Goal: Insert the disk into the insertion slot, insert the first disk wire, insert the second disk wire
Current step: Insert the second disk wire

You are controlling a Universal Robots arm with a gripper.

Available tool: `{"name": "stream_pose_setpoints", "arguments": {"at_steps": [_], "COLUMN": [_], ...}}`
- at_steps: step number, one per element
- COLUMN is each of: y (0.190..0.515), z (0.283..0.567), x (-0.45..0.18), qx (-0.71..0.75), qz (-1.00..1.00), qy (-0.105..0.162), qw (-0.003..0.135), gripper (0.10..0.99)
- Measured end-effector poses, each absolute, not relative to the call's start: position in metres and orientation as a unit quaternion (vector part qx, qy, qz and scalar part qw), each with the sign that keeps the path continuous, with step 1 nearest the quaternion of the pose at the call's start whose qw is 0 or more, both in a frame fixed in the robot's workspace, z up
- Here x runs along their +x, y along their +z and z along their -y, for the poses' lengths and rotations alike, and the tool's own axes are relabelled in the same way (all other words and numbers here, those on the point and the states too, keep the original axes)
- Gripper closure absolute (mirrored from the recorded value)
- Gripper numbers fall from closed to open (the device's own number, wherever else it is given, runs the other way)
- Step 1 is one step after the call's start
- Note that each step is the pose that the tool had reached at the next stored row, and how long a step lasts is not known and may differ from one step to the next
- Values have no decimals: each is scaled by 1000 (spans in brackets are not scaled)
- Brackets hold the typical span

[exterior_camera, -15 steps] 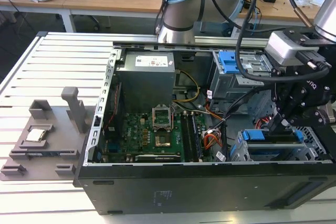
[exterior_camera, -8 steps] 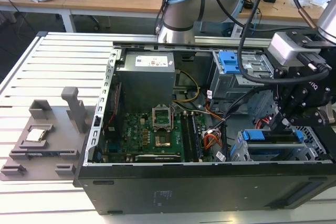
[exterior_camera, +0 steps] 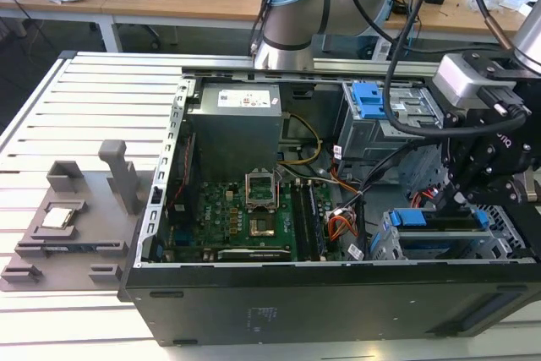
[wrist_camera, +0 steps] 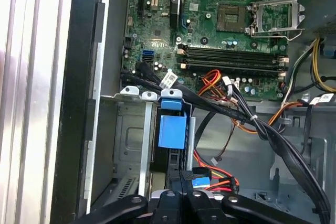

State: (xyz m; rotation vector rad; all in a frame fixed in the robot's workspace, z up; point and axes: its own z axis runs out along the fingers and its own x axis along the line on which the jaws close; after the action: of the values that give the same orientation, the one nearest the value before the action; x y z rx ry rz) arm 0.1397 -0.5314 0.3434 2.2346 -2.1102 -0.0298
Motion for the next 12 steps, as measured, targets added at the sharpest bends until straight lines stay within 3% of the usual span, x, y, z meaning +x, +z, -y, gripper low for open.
{"name": "stream_pose_setpoints", "arguments": {"at_steps": [12], "y": [336], "z": [537], "x": [140], "qx": [720], "qz": [693], "qy": [-13], "qw": [33], "gripper": [973]}}
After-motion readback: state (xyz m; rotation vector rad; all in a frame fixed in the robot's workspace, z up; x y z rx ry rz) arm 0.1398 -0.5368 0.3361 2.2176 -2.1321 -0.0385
